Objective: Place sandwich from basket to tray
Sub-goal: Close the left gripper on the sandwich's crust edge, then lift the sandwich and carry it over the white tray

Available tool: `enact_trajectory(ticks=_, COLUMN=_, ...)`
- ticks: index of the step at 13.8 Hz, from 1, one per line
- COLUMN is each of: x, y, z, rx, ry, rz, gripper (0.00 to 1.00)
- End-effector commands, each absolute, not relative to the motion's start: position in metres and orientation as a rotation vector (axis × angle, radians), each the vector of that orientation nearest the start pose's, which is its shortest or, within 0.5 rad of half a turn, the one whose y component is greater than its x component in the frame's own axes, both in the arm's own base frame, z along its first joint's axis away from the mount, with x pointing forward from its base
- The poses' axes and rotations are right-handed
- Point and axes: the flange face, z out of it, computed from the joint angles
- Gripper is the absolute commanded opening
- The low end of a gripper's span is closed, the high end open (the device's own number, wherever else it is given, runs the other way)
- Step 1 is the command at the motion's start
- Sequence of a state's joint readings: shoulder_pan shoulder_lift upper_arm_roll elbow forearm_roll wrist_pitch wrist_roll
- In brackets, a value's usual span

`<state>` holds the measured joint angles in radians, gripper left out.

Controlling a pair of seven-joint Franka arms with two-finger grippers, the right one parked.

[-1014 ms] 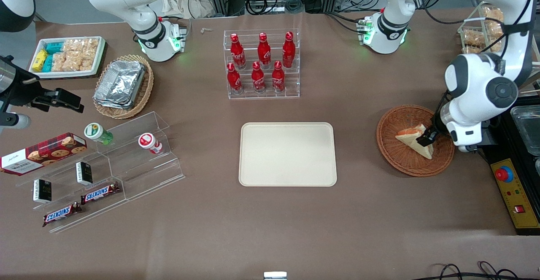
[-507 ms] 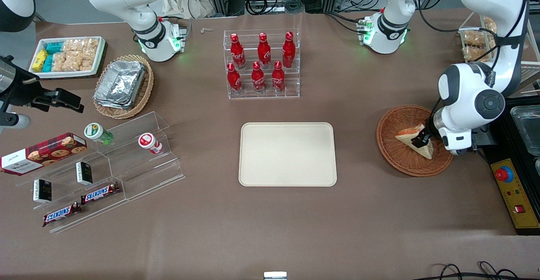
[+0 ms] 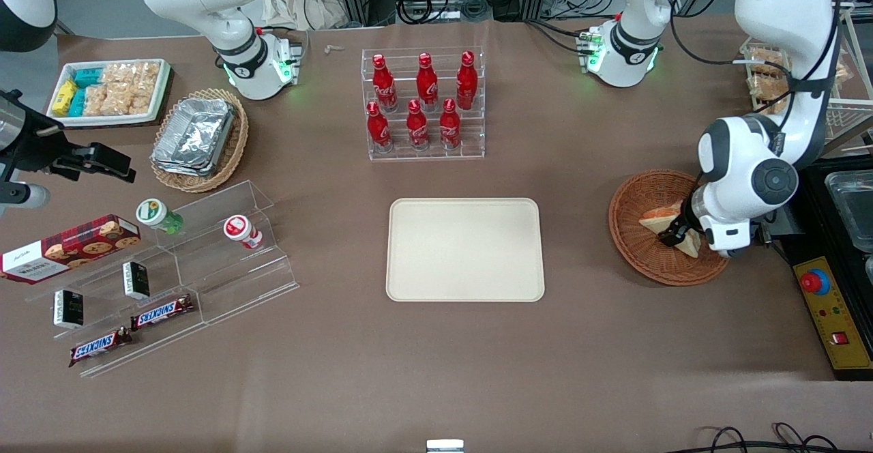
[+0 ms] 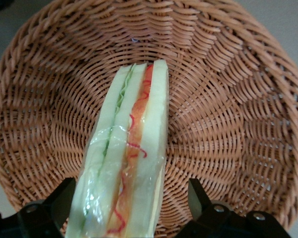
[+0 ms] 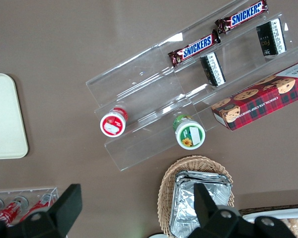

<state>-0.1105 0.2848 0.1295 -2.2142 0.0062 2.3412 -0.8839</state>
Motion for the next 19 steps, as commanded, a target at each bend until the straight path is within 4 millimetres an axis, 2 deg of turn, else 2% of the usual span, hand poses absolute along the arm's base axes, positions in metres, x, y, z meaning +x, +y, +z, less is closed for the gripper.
enact_trajectory(ticks=1, x=0.540, y=0.012, z=0.233, rx=-2.720, ry=-1.355, rz=0.151, gripper=0.91)
enact_trajectory(ticks=2, x=0.541, y=0.014, z=0.233, rx=-2.714, ry=-1.385, rz=0.152, gripper=0.72)
enact_trajectory(ticks=4, x=0.542, y=0.023, z=0.238, rx=-2.702, ry=-1.412, rz=0.139, gripper=0.20)
enact_trajectory(ticks=5, x=0.543, y=0.023, z=0.242, rx=-2.706, ry=-1.414, rz=0.132, gripper=0.00)
enact_trajectory(ticks=8, x=0.551, y=0.027, z=0.271, rx=-2.710, ry=-1.507, rz=0.109, gripper=0.00)
enact_trajectory(ticks=11, x=0.551, y=0.009, z=0.342, rx=-2.765, ry=-1.436, rz=0.122, gripper=0.00)
enact_trajectory(ticks=14, x=0.568, y=-0.053, z=0.415, rx=-2.833, ry=-1.279, rz=0.191, gripper=0.00)
enact_trajectory(ticks=15, x=0.569, y=-0.082, z=0.433, rx=-2.867, ry=-1.201, rz=0.208, gripper=0.00)
enact_trajectory(ticks=16, x=0.568, y=-0.113, z=0.445, rx=-2.909, ry=-1.121, rz=0.197, gripper=0.00)
enact_trajectory(ticks=17, x=0.563, y=-0.149, z=0.448, rx=-2.950, ry=-1.020, rz=0.184, gripper=0.00)
enact_trajectory(ticks=19, x=0.541, y=-0.231, z=0.443, rx=-3.012, ry=-0.749, rz=0.127, gripper=0.00)
